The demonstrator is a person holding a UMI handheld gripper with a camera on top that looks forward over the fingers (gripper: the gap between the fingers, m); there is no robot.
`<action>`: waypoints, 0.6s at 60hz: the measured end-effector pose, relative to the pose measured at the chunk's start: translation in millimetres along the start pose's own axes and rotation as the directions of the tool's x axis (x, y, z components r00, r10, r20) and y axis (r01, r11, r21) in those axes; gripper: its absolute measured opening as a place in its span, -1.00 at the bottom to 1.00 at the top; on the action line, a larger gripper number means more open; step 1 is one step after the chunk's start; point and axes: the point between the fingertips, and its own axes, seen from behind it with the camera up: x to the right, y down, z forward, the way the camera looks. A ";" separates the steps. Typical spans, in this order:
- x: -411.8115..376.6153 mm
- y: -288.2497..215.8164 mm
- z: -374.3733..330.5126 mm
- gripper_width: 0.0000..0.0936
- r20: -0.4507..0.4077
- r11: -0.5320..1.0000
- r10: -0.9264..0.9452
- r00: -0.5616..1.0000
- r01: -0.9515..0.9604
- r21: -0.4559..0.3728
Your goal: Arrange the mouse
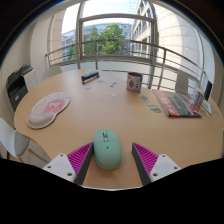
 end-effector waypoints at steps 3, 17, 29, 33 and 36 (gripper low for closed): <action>3.2 -5.1 7.1 0.58 -0.004 1.000 0.010 1.000 -0.010 0.005; 4.5 -14.9 16.5 -0.03 -0.038 0.999 0.022 0.999 -0.020 0.040; 11.8 -22.9 11.2 -0.15 -0.131 0.997 0.075 0.989 -0.072 0.025; 17.6 -48.4 0.5 -0.15 -0.174 0.994 0.096 0.980 -0.086 0.068; 19.9 -78.0 -12.2 -0.15 -0.204 0.989 0.115 0.972 -0.093 0.111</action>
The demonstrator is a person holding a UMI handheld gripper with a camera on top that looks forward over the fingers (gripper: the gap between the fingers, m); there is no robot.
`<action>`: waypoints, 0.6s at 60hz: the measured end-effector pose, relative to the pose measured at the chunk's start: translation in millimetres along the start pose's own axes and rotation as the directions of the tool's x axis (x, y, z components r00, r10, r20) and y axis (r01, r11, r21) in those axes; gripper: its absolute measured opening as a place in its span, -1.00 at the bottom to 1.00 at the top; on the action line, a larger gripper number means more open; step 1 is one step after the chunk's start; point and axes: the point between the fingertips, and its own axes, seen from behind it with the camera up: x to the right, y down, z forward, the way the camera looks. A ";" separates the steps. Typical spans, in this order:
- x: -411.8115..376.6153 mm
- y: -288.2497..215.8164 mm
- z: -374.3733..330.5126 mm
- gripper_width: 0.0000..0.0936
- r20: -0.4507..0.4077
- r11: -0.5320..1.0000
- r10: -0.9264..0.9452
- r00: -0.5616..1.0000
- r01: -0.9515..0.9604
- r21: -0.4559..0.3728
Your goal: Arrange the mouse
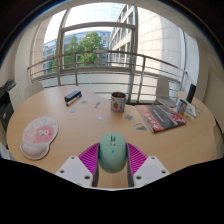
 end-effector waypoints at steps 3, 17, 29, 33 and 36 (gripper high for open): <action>-3.0 -42.3 -12.6 -0.15 -0.021 0.998 0.037 0.999 -0.035 0.056; -112.5 -198.6 -59.9 -0.15 0.068 0.947 0.067 0.995 -0.085 0.310; -274.7 -118.5 1.0 -0.15 0.224 0.992 0.017 0.974 -0.045 0.119; -303.1 -68.0 30.3 -0.15 0.227 0.999 0.006 0.974 -0.014 0.037; -315.4 -43.0 46.0 -0.15 0.225 1.000 -0.003 0.974 0.005 -0.008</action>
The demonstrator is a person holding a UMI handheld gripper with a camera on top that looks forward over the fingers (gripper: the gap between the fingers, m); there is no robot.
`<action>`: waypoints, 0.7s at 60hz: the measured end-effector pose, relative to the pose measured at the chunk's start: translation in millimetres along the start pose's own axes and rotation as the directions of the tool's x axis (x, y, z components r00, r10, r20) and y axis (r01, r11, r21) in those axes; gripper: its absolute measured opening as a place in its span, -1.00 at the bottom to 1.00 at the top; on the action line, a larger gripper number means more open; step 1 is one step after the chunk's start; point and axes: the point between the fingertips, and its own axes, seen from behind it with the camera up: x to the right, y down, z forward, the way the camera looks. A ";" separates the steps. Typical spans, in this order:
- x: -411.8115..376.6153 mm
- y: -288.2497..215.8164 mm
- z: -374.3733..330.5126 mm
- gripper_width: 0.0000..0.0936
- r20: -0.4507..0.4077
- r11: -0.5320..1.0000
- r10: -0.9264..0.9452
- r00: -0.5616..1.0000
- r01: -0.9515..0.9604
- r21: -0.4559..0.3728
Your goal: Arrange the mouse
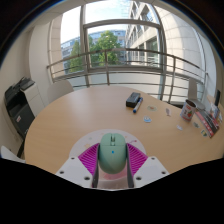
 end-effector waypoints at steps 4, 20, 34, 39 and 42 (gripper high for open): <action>-1.5 23.0 18.4 -0.09 -0.006 0.999 -0.019 1.000 0.019 -0.031; -6.9 19.9 -7.2 0.84 -0.049 0.997 -0.059 0.997 0.057 -0.051; -13.1 -14.4 -107.7 0.82 -0.107 0.997 -0.082 0.991 0.082 -0.003; -19.0 -18.2 -144.9 0.81 -0.106 0.997 -0.077 0.991 0.078 0.009; -21.0 -16.4 -163.5 0.82 -0.105 0.997 -0.078 0.991 0.080 0.018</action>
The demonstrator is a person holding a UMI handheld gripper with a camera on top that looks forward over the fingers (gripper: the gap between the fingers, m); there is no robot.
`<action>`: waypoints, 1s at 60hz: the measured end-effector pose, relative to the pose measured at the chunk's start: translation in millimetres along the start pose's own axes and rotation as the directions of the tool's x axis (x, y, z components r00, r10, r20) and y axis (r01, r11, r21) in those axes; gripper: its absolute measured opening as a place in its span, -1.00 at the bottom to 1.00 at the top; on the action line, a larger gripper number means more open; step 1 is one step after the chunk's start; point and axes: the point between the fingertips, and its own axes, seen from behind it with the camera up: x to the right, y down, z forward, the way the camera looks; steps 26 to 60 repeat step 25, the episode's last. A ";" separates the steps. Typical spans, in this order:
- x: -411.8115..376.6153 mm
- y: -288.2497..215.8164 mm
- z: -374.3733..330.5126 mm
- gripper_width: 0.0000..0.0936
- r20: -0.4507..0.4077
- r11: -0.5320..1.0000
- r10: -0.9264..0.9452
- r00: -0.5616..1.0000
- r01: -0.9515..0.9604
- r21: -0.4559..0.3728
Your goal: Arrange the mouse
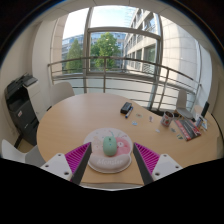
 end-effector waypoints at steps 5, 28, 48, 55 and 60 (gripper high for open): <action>-3.1 4.8 -28.9 0.82 0.003 1.000 -0.005 1.000 0.005 0.012; -4.1 41.9 -98.5 0.82 0.007 1.000 -0.007 1.000 0.006 0.013; -4.1 41.9 -98.5 0.82 0.007 1.000 -0.007 1.000 0.006 0.013; -4.1 41.9 -98.5 0.82 0.007 1.000 -0.007 1.000 0.006 0.013; -4.1 41.9 -98.5 0.82 0.007 1.000 -0.007 1.000 0.006 0.013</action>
